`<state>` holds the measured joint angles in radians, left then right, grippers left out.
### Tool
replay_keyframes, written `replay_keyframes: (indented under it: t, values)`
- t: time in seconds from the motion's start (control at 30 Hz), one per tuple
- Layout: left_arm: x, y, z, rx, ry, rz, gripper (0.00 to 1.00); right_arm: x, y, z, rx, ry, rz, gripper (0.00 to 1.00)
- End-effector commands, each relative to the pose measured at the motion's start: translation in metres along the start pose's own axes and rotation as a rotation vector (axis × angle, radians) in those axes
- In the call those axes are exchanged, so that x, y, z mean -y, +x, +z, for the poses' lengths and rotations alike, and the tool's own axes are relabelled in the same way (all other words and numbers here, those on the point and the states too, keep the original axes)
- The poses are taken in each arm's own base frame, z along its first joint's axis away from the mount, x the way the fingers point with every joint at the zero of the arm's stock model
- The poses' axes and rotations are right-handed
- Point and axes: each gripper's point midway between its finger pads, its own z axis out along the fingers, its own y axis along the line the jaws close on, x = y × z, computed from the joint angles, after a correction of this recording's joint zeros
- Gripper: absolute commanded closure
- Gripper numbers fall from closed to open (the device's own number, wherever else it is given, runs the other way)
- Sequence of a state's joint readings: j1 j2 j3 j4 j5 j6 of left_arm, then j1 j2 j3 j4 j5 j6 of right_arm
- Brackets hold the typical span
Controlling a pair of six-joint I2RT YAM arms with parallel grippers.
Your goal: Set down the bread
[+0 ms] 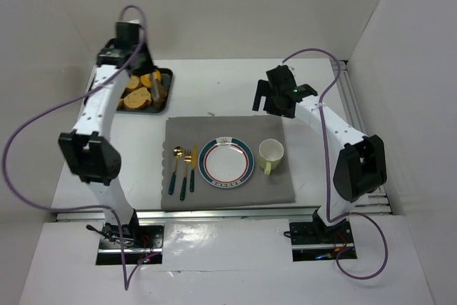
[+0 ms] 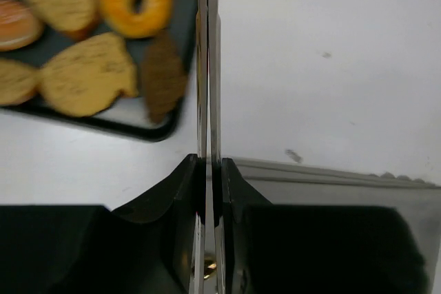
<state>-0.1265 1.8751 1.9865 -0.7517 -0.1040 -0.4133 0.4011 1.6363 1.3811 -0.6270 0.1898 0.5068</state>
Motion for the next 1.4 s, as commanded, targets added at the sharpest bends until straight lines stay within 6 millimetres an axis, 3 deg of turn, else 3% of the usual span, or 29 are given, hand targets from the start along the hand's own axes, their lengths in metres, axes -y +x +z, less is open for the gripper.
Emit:
replay_keyframes:
  t: [0.0, 0.13, 0.2, 0.3, 0.43, 0.57, 0.73, 0.8, 1.17, 1.37]
  values:
    - [-0.061, 0.025, -0.034, -0.090, -0.075, -0.143, 0.91, -0.006, -0.029, -0.020, 0.110, -0.041, -0.003, 0.00]
    - [-0.090, 0.034, -0.051, -0.106, -0.076, -0.210, 0.79, -0.009, -0.024, -0.007, 0.085, -0.040, -0.017, 0.00]
    - [-0.107, 0.036, -0.052, -0.118, -0.102, -0.243, 0.68, -0.015, -0.026, -0.005, 0.082, -0.066, -0.017, 0.00]
    - [-0.114, 0.032, -0.044, -0.139, -0.092, -0.260, 0.64, -0.016, -0.023, -0.002, 0.069, -0.070, -0.019, 0.00]
    - [-0.112, 0.029, -0.028, -0.168, -0.067, -0.245, 0.63, -0.016, -0.024, -0.005, 0.080, -0.076, -0.017, 0.00]
    - [-0.126, 0.033, -0.008, -0.191, -0.120, -0.262, 0.53, -0.013, -0.023, -0.006, 0.084, -0.066, -0.016, 0.00]
    - [-0.129, 0.025, 0.017, -0.201, -0.110, -0.230, 0.53, -0.012, -0.025, -0.010, 0.081, -0.053, -0.017, 0.00]
    - [-0.130, 0.032, 0.026, -0.233, -0.105, -0.226, 0.53, -0.014, -0.029, -0.012, 0.088, -0.058, -0.007, 0.00]
    - [-0.127, 0.007, 0.063, -0.155, -0.058, -0.227, 0.52, -0.013, -0.029, -0.008, 0.078, -0.040, -0.010, 0.00]
    - [-0.126, -0.002, 0.089, -0.153, -0.033, -0.227, 0.41, -0.011, -0.030, -0.008, 0.082, -0.032, -0.009, 0.00]
